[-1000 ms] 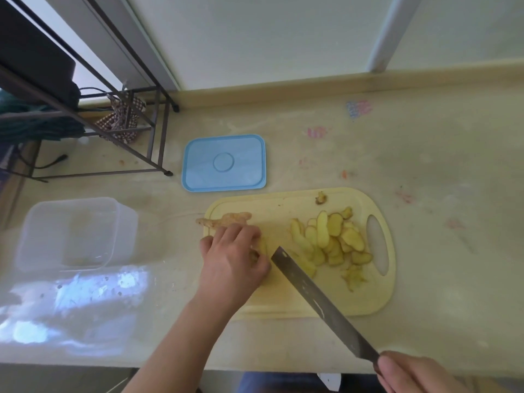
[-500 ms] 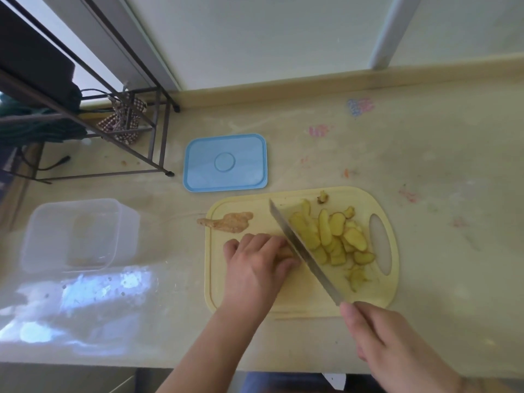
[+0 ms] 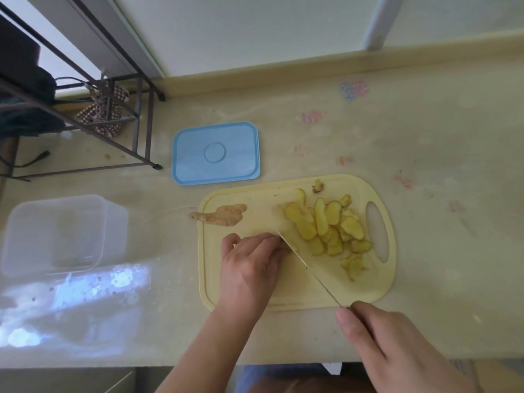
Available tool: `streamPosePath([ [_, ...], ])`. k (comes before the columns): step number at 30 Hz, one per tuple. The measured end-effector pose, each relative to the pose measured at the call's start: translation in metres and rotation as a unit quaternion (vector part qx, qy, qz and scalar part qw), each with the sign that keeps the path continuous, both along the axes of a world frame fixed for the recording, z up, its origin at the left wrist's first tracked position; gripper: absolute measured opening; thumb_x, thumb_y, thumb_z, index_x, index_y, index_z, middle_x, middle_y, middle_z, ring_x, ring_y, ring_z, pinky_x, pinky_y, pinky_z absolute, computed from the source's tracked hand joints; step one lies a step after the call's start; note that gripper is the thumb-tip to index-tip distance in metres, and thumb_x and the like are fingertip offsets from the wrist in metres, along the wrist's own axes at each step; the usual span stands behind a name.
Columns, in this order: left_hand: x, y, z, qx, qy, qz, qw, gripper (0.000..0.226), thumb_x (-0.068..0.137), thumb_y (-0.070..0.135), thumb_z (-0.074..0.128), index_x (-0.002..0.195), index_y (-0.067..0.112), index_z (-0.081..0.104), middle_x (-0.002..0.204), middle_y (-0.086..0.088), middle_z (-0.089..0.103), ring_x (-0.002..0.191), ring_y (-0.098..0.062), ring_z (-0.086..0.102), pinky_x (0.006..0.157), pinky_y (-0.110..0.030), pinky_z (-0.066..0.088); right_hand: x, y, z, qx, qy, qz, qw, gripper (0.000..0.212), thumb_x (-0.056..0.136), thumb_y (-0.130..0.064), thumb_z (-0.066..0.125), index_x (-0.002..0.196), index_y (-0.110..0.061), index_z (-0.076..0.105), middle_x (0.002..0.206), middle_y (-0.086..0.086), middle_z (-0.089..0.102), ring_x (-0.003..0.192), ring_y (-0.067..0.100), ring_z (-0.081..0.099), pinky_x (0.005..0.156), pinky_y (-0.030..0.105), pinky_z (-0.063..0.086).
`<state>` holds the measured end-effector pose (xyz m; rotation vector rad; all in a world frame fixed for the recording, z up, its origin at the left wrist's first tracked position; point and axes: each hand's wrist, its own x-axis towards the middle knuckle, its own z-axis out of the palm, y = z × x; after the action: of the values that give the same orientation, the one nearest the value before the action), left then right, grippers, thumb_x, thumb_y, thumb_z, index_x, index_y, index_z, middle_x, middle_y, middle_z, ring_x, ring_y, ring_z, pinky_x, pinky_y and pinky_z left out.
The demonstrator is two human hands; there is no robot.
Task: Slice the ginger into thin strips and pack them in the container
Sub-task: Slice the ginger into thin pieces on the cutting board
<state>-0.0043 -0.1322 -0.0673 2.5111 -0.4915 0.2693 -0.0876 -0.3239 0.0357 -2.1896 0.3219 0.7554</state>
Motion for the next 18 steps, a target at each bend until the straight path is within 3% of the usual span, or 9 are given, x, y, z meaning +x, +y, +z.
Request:
streamPosePath([
  [3,0.0019,-0.0009,0.0023,-0.007,-0.015,-0.008,1.0,0.027,0.096,0.022,0.052,0.083,0.016,0.075,0.084,0.011,0.073,0.064,-0.013,0.058,0.077,-0.04,0.04,0.0001,0.0024,0.0,0.0,-0.009,-0.001,1.0,0.059,0.07,-0.073,0.015,0.066,-0.022,0.044,0.066,-0.022,0.06,0.06,0.001,0.055,0.058,0.017,0.038],
  [9,0.0043,0.0001,-0.0007,-0.007,-0.024,-0.018,1.0,0.033,0.094,0.018,0.047,0.083,0.015,0.078,0.091,0.008,0.076,0.069,-0.016,0.065,0.076,-0.04,0.037,0.0032,0.0007,0.0065,0.015,0.006,0.002,1.0,0.06,0.069,-0.072,0.011,0.07,-0.023,0.046,0.06,-0.028,0.059,0.057,-0.004,0.055,0.055,0.011,0.037],
  [11,0.0046,0.0009,-0.003,-0.008,-0.028,-0.017,0.999,0.033,0.093,0.017,0.047,0.082,0.015,0.078,0.091,0.008,0.076,0.07,-0.016,0.066,0.077,-0.04,0.037,0.0017,0.0002,0.0041,0.011,-0.006,0.003,1.0,0.071,0.069,-0.081,0.006,0.07,-0.023,0.046,0.062,-0.026,0.059,0.059,-0.002,0.056,0.055,0.013,0.037],
  [14,0.0042,0.0019,-0.0067,-0.011,-0.036,-0.014,0.999,0.033,0.093,0.017,0.048,0.081,0.015,0.079,0.09,0.007,0.076,0.072,-0.014,0.067,0.077,-0.039,0.039,-0.002,-0.0016,-0.0016,-0.012,-0.023,0.02,0.999,0.094,0.054,-0.096,-0.008,0.07,-0.022,0.047,0.07,-0.023,0.06,0.065,0.004,0.056,0.057,0.018,0.038],
  [18,0.0027,0.0006,-0.0072,-0.018,-0.041,-0.003,0.999,0.032,0.092,0.017,0.049,0.077,0.014,0.077,0.08,0.007,0.074,0.07,-0.01,0.061,0.076,-0.038,0.039,-0.0022,-0.0006,0.0019,-0.028,-0.003,0.027,0.999,0.101,0.043,-0.097,-0.017,0.071,-0.023,0.045,0.071,-0.033,0.057,0.07,0.001,0.055,0.057,0.018,0.037],
])
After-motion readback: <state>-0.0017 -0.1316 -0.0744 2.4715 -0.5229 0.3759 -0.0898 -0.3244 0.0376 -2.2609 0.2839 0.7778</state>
